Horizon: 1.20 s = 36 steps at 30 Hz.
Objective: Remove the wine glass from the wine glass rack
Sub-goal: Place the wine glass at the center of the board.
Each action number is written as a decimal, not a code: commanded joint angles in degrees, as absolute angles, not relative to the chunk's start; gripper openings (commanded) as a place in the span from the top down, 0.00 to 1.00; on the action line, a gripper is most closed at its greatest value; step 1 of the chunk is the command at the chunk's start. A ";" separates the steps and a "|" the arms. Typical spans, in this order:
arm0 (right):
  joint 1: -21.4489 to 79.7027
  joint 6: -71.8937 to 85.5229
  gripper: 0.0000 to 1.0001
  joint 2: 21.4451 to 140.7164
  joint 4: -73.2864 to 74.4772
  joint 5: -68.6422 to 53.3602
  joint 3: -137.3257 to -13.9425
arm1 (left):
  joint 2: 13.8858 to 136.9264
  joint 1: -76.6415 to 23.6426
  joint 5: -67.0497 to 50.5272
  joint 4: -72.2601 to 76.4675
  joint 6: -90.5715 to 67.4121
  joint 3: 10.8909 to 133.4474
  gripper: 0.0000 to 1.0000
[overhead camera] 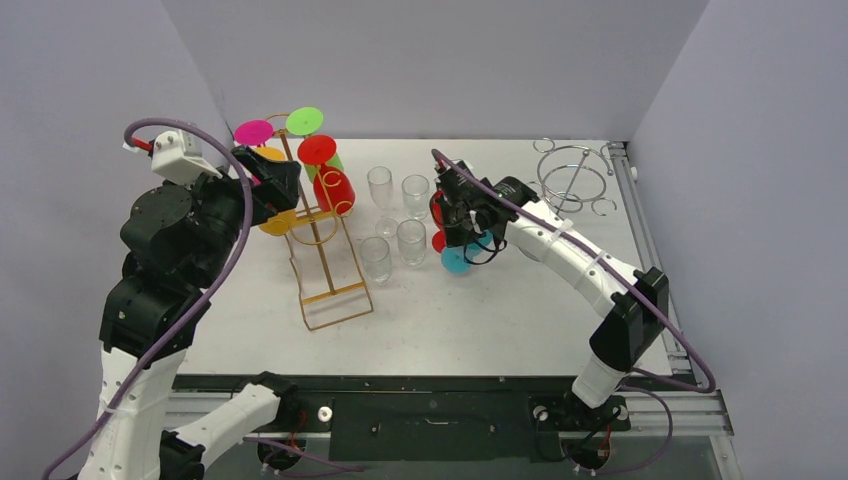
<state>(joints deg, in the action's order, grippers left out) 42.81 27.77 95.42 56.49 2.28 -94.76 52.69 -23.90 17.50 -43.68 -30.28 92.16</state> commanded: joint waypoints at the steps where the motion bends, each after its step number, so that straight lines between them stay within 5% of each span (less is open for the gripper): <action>1: 43.17 26.43 1.00 96.81 55.56 2.90 -94.86 | 51.83 -23.64 19.30 -43.00 -28.63 94.29 0.04; 20: 43.76 25.16 1.00 102.57 53.47 1.63 -92.14 | 51.96 -23.64 19.90 -42.53 -28.67 92.86 0.04; 28: 44.14 25.01 0.77 101.77 54.96 3.24 -93.59 | 52.57 -23.64 20.67 -42.86 -28.48 92.55 0.04; 36: 44.38 24.78 0.70 99.49 57.43 4.52 -96.86 | 53.71 -23.64 22.37 -43.46 -28.42 93.37 0.04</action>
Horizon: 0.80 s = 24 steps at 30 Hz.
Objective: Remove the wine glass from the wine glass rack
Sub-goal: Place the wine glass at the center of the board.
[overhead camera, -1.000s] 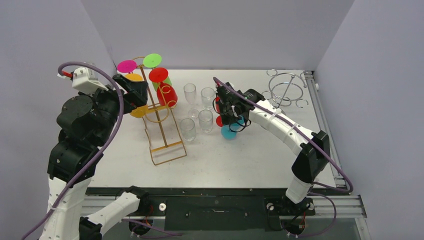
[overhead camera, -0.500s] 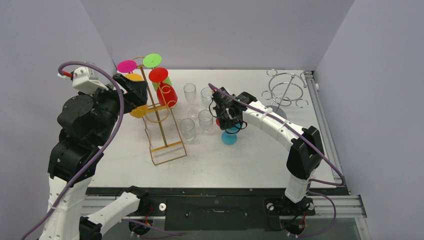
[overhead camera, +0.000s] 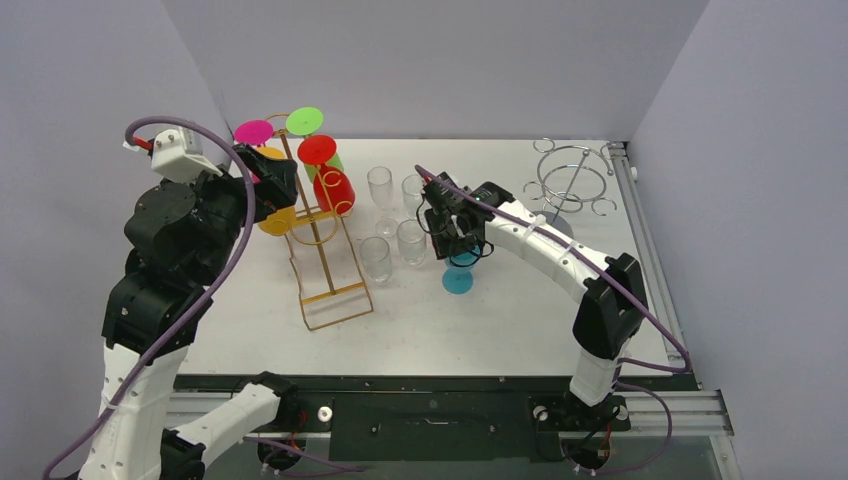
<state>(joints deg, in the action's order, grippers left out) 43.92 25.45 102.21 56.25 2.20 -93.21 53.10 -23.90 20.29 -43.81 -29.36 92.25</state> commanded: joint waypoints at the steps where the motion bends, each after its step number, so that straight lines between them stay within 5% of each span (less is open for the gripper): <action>1: 44.49 24.78 0.69 98.79 57.63 4.63 -97.08 | 54.16 -23.64 22.79 -43.91 -28.27 93.71 0.04; 10: 44.76 24.96 0.60 93.48 59.50 5.55 -98.75 | 60.47 -20.71 25.76 -48.18 -26.22 101.52 0.04; 22: 42.99 24.60 0.32 86.76 61.26 3.50 -104.27 | 66.15 7.46 -0.84 -45.58 -32.66 103.32 0.00; 24: 41.45 24.98 0.30 86.00 60.38 1.23 -104.88 | 66.60 11.68 -6.76 -43.63 -35.13 101.55 0.07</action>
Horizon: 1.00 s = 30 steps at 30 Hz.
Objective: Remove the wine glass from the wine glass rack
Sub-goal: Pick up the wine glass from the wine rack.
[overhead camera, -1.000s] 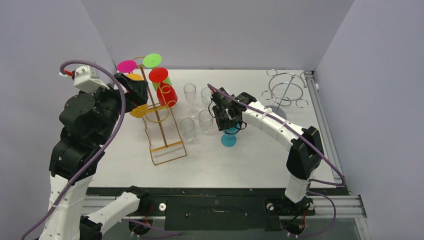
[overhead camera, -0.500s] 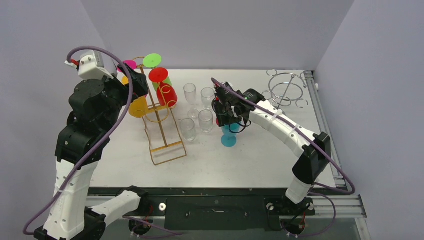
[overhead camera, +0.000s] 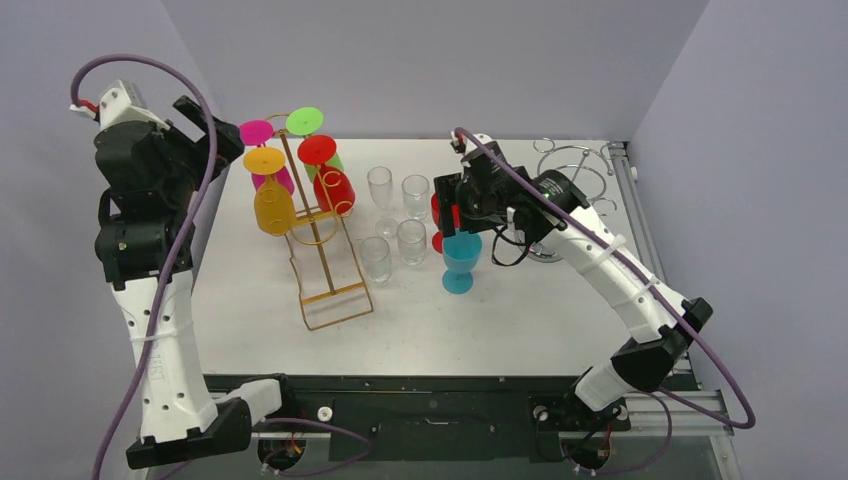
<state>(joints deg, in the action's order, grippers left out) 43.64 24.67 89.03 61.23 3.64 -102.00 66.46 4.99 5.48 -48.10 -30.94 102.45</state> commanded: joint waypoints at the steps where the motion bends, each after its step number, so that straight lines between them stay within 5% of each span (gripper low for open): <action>1: 40.77 25.41 0.30 85.72 59.30 -1.19 -104.93 | 66.86 13.22 -11.23 -41.67 -37.15 99.85 0.09; 10: 34.39 27.77 0.29 81.93 53.43 -8.34 -103.48 | 67.64 26.12 -34.98 -26.10 -51.60 84.69 0.31; 21: 32.36 28.33 0.29 80.71 50.61 -11.81 -100.96 | 69.21 26.37 -38.28 -17.05 -58.59 76.95 0.55; 30: 31.24 28.04 0.30 80.41 50.43 -12.80 -100.49 | 69.17 26.37 -37.78 -17.36 -58.87 75.35 0.62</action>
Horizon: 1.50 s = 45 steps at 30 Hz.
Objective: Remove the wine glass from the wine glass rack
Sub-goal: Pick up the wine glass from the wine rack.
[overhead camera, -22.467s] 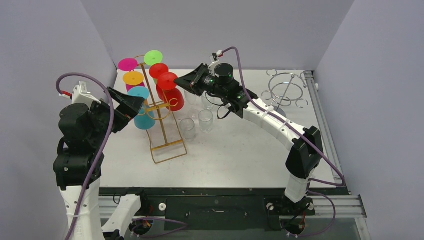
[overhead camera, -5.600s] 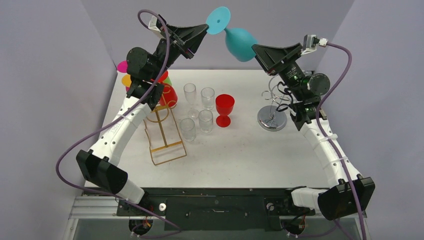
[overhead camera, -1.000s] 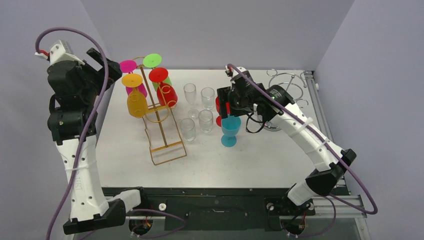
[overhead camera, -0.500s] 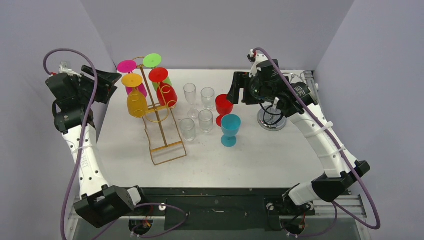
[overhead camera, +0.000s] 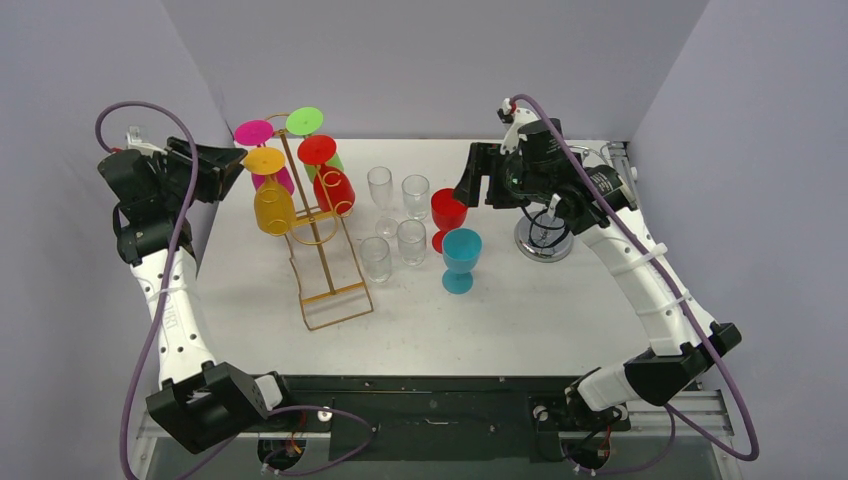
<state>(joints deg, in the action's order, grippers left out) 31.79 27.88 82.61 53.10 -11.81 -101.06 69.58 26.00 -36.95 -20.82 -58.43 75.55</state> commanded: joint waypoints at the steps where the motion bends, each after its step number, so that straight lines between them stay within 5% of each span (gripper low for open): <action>1: 31.22 28.04 0.30 80.42 50.38 -12.84 -100.40 | 69.12 26.39 -37.92 -17.34 -58.84 75.02 0.62; 45: 30.15 28.65 0.34 79.55 50.16 -12.85 -99.67 | 67.50 25.10 -37.69 -17.34 -59.85 75.38 0.95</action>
<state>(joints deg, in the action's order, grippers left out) 30.65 28.18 81.71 52.31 -12.53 -99.48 69.49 25.21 -37.65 -19.38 -59.81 72.05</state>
